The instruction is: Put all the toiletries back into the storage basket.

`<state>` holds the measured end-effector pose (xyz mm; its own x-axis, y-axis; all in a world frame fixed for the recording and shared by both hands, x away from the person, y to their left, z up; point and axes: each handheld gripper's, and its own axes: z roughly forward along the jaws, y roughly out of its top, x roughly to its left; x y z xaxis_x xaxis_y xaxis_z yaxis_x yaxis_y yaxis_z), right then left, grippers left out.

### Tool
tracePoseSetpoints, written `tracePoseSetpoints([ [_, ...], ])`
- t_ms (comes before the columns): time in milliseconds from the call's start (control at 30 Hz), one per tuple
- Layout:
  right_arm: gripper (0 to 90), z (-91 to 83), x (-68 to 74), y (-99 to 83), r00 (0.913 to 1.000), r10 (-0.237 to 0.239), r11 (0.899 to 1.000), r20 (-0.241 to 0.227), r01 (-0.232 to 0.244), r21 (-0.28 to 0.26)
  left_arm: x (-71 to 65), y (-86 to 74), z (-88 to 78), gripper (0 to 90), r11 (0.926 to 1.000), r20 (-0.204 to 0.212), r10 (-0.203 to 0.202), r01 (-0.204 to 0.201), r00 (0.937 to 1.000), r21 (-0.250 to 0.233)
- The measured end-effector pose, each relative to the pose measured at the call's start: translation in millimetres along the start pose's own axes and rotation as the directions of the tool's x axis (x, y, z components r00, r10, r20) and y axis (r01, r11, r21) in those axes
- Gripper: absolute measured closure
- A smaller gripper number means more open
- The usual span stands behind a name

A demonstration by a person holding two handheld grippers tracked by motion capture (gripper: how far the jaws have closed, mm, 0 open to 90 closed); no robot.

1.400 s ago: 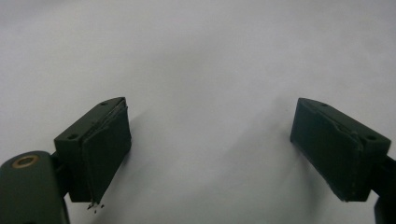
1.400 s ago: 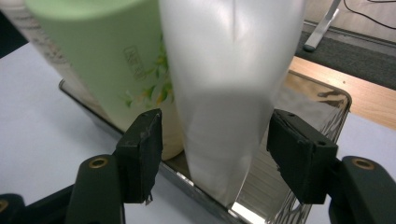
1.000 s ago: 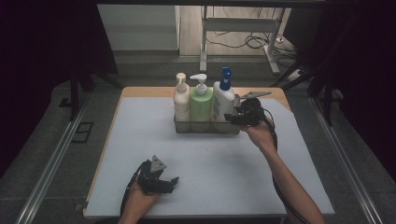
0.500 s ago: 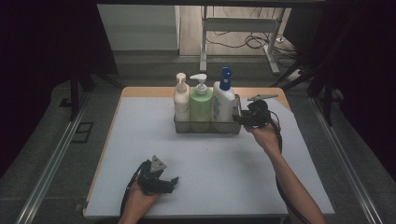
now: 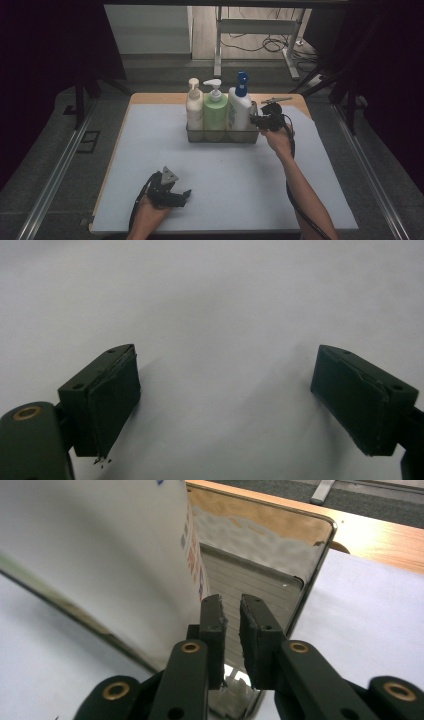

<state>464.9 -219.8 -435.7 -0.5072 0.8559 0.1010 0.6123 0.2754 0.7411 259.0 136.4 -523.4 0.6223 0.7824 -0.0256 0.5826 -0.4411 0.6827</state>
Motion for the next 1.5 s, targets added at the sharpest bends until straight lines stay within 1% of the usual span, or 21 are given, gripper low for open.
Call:
tracePoseSetpoints([
  [100,82.5,8.0,-0.4,1.7,0.9999,0.008,1.0,0.007,-0.008,0.011,0.0,0.0,0.0,12.1,1.0,0.0,0.0,0.0,1.0,0.0],
  [300,83.8,20.0,0.7,2.8,1.0,0.0,0.999,-0.007,0.0,0.034,0.1,0.0,0.0,12.1,1.0,0.0,0.0,0.0,1.0,0.0],
  [400,84.2,22.8,-0.4,1.6,0.9999,0.01,0.999,-0.014,-0.009,0.041,0.0,0.1,0.0,12.1,1.0,0.0,0.0,0.0,1.0,0.0],
  [433,84.2,22.9,-0.7,1.0,0.9996,0.018,0.999,-0.02,-0.018,0.045,0.1,0.1,0.0,12.1,1.0,0.0,0.0,0.0,1.0,0.001],
  [467,84.0,23.4,-1.2,-0.1,0.9998,0.009,0.999,-0.018,-0.009,0.045,0.1,0.1,0.0,12.1,1.0,0.0,0.0,0.0,1.0,0.001],
  [600,84.2,23.6,1.8,-2.7,0.9997,0.014,0.999,-0.02,-0.013,0.05,0.0,0.1,0.0,12.1,1.0,0.0,0.0,0.0,1.0,0.0],
  [667,84.1,24.0,3.2,-3.0,0.9997,0.004,0.999,-0.024,-0.002,0.049,0.0,0.1,0.0,12.1,1.0,0.0,0.0,0.0,1.0,0.001],
  [833,83.7,24.3,6.9,-2.4,0.9992,-0.005,0.999,-0.04,0.008,0.052,0.1,0.1,0.0,12.1,1.0,0.0,0.0,0.0,1.0,0.0],
  [900,84.1,23.6,8.6,-2.2,0.9994,-0.013,0.999,-0.032,0.015,0.052,0.0,0.1,0.1,12.1,1.0,0.0,0.0,0.0,1.0,0.0],
  [1067,86.6,21.2,11.0,-3.2,0.9993,-0.015,0.999,-0.035,0.017,0.047,0.0,0.1,0.0,12.1,1.0,0.0,0.0,0.0,1.0,0.001],
  [1267,86.8,20.6,13.7,-3.4,0.9984,-0.014,0.999,-0.055,0.017,0.047,0.1,0.2,0.1,12.1,1.0,0.0,-0.001,0.001,1.0,0.001],
  [1367,86.7,20.6,15.2,-3.3,0.998,-0.025,0.998,-0.058,0.028,0.05,0.0,0.1,0.1,12.1,1.0,0.001,-0.001,0.001,1.0,0.001],
  [1500,86.9,20.6,16.5,-3.9,0.9977,-0.023,0.998,-0.064,0.026,0.049,0.0,0.2,0.1,12.1,1.0,0.001,-0.001,0.001,1.0,0.001],
])
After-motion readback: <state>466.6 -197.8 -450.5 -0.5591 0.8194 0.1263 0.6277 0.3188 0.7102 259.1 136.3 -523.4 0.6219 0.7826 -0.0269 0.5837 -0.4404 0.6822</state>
